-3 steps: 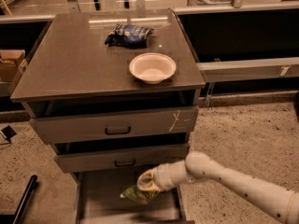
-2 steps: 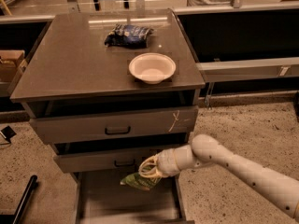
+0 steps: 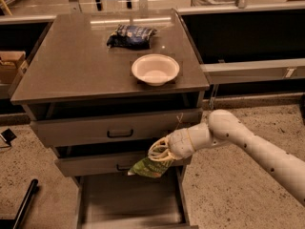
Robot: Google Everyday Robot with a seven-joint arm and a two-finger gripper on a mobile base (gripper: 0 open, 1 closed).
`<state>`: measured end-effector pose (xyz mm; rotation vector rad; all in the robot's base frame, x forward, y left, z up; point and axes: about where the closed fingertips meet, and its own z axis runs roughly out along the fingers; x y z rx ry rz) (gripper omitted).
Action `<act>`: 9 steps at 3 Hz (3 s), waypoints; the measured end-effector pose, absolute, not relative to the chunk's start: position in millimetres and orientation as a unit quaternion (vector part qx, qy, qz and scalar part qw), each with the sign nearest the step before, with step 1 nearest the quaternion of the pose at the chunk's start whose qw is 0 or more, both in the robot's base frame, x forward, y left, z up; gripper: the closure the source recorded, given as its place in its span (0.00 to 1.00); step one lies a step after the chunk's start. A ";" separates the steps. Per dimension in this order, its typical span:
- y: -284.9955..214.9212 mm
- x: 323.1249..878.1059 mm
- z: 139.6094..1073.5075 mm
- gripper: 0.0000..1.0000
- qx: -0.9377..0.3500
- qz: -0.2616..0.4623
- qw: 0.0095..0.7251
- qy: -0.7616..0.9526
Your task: Pick green jalapeno chip bag from bottom drawer and place on counter
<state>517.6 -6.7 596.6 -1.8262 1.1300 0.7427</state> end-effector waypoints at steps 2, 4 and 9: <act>14.8 495.4 611.9 1.00 -0.720 0.318 0.411 0.459; 96.8 474.1 717.4 1.00 -0.754 0.284 0.402 0.435; 219.1 548.3 831.0 1.00 -0.703 0.325 0.468 0.426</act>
Offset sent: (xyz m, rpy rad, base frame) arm -0.0522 0.0681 0.0987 -0.0390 -0.0027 0.0559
